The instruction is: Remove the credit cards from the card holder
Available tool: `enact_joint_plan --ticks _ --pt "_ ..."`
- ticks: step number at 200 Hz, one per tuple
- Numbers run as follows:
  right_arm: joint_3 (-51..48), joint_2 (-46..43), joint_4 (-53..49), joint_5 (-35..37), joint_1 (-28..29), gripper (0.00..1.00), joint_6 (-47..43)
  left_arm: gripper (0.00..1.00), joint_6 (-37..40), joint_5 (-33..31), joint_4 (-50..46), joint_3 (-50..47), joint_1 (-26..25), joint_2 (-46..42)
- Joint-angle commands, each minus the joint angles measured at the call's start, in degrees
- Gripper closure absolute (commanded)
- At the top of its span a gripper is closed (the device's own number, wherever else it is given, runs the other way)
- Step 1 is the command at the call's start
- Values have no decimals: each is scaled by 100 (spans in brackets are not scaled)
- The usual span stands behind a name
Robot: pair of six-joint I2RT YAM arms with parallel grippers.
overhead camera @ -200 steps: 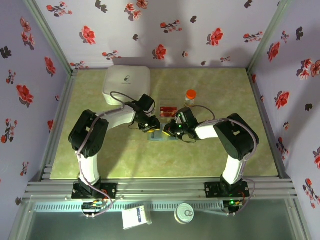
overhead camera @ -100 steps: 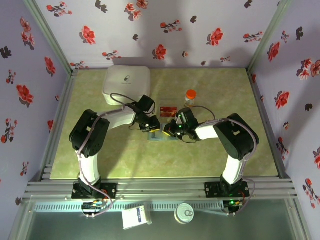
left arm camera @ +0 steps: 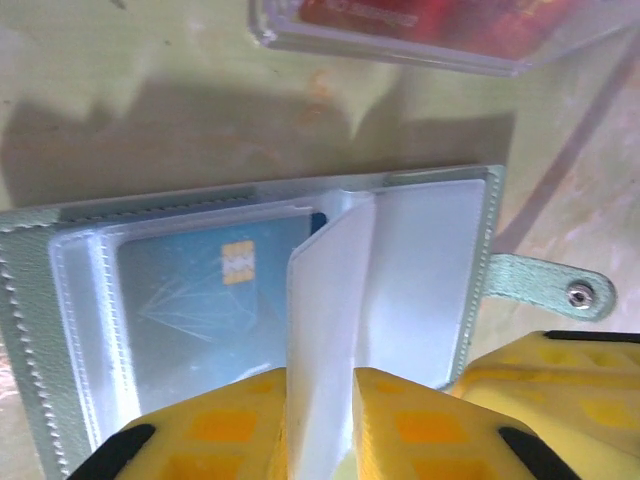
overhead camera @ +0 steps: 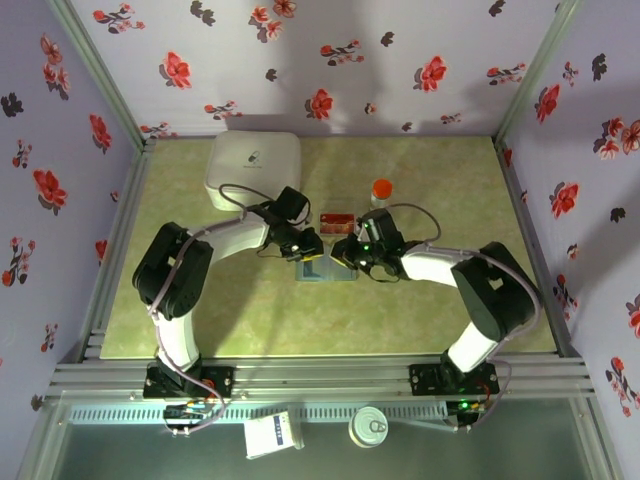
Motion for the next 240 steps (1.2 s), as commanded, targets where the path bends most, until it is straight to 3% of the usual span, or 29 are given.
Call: enact_joint_plan --ticks 1,36,73,115,165,240 --pt "225 -355 -1068 624 -89 87 -538 78 -64 190 -83 233 -130 -92" --pt "231 -747 -1635 979 -244 86 -780 73 -54 255 -143 598 -361 193" --pt "-17 -1445 -2151 1825 -370 85 -868 67 -53 297 -128 793 -533 516" --pt "-188 -1832 -2319 1928 -505 80 -866 64 -79 377 -78 989 -658 813" --pt "-150 -1541 -2136 1616 -505 80 -824 63 -4 329 -46 943 -597 645" --pt "418 -575 -1810 1185 -221 81 -681 66 127 298 64 182 -48 -38"
